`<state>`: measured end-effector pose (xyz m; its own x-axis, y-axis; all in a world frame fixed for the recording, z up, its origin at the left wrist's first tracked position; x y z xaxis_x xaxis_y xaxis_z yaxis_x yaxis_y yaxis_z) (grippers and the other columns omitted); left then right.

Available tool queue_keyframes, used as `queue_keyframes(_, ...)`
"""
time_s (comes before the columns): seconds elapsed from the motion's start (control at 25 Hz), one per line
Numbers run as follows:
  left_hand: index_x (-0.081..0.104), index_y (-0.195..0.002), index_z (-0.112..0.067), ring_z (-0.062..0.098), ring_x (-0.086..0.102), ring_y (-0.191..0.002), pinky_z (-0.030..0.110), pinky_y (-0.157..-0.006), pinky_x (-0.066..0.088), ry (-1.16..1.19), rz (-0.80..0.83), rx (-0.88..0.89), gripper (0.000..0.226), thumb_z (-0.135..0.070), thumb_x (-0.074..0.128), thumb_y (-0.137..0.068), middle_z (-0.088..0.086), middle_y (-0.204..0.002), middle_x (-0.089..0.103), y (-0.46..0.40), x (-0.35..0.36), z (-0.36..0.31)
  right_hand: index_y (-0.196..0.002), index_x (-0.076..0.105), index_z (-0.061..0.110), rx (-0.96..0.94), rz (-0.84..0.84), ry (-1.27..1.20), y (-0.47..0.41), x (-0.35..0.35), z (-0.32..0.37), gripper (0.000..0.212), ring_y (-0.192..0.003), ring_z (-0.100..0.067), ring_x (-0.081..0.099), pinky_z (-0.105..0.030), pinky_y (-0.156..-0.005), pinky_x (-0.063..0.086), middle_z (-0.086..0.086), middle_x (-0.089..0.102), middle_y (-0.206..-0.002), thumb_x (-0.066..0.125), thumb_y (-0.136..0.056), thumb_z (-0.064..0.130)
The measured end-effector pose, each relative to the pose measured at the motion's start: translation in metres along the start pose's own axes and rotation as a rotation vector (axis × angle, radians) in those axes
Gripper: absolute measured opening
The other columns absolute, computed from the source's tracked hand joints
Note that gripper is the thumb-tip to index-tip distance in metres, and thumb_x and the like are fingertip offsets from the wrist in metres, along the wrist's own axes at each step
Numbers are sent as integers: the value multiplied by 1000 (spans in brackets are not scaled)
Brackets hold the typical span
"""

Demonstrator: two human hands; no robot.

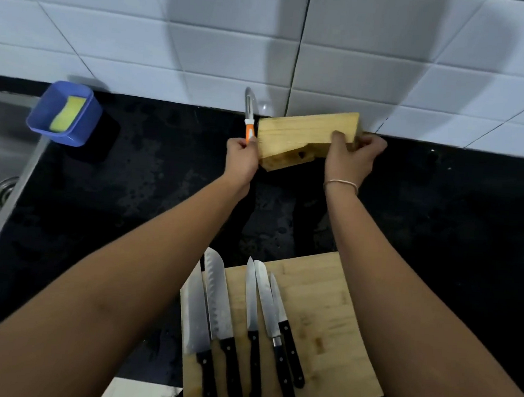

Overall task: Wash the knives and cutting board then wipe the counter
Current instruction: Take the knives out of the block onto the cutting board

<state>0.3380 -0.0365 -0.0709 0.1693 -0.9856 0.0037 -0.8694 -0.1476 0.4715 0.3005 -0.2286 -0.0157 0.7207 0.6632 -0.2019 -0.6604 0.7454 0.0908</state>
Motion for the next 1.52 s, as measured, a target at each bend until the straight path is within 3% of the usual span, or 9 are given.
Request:
queue_keyframes(0.08,45,-108,-7,27,57,-94,48,-89,54,6,-51,0,23,-30,46,-104,15,-107,55,2,-17,0,-115,41,19,-196,88,118,19,20,30,55,-95,-20,61,-17,-73,41,-5,54,-119,74,-72,30)
queue_keyframes(0.2,47,-105,-9,29,60,-93,43,-81,57,38,-150,-4,22,-31,46,-104,17,-109,57,10,-64,-1,-138,40,30,-483,447,438,49,69,75,82,-95,-17,53,-22,-84,38,0,40,-121,76,-67,48)
queue_keyframes(0.36,49,-105,-13,19,59,-87,36,-73,54,43,-371,56,23,-35,50,-101,4,-99,60,19,-154,-14,-126,56,36,-627,712,521,99,149,123,76,-101,-18,60,-15,-87,37,3,39,-112,80,-58,60)
queue_keyframes(0.44,49,-102,-18,11,54,-76,26,-60,41,-26,-526,110,20,-38,50,-100,-5,-88,56,24,-191,-24,-125,59,34,-665,709,521,120,186,136,81,-104,-17,59,-16,-89,39,-1,45,-117,83,-54,64)
queue_keyframes(0.56,45,-96,-22,5,50,-67,24,-54,35,-20,-628,105,17,-38,50,-100,-8,-83,53,27,-238,-22,-123,59,27,-781,722,584,156,243,146,84,-103,-24,61,-25,-94,44,-7,45,-125,85,-53,64)
queue_keyframes(0.92,50,-89,-26,9,56,-69,24,-56,45,-50,-536,83,17,-41,56,-93,0,-90,64,18,-273,1,-128,53,24,-783,690,790,189,336,149,86,-118,-28,53,-32,-94,48,-11,35,-142,82,-59,66)
queue_keyframes(1.12,50,-87,-28,6,55,-65,17,-49,43,-71,-557,111,16,-43,56,-92,-4,-84,61,21,-269,-2,-131,50,28,-909,616,910,205,338,142,77,-127,-29,42,-32,-88,43,-9,36,-142,75,-69,66)
queue_keyframes(1.32,51,-91,-25,2,52,-61,15,-47,43,-101,-567,131,16,-40,57,-95,-5,-83,58,36,-259,-1,-152,24,24,-860,658,886,204,313,134,101,-132,-31,36,-37,-94,43,-11,31,-147,71,-73,65)
queue_keyframes(1.52,53,-82,-26,-1,50,-58,17,-53,41,-169,-519,190,17,-37,62,-93,-9,-77,57,66,-217,-1,-131,45,16,-715,698,700,192,246,105,67,-118,-33,53,-40,-90,47,-10,52,-128,66,-81,56)
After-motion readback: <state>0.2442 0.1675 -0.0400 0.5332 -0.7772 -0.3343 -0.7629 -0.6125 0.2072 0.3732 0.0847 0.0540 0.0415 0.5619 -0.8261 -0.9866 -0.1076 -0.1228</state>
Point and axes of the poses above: each hand's wrist, its own y-axis away from the middle knuckle, its own x-axis out of the palm, z = x × y, the point moved 3 cm from there along -y, towards the middle knuckle
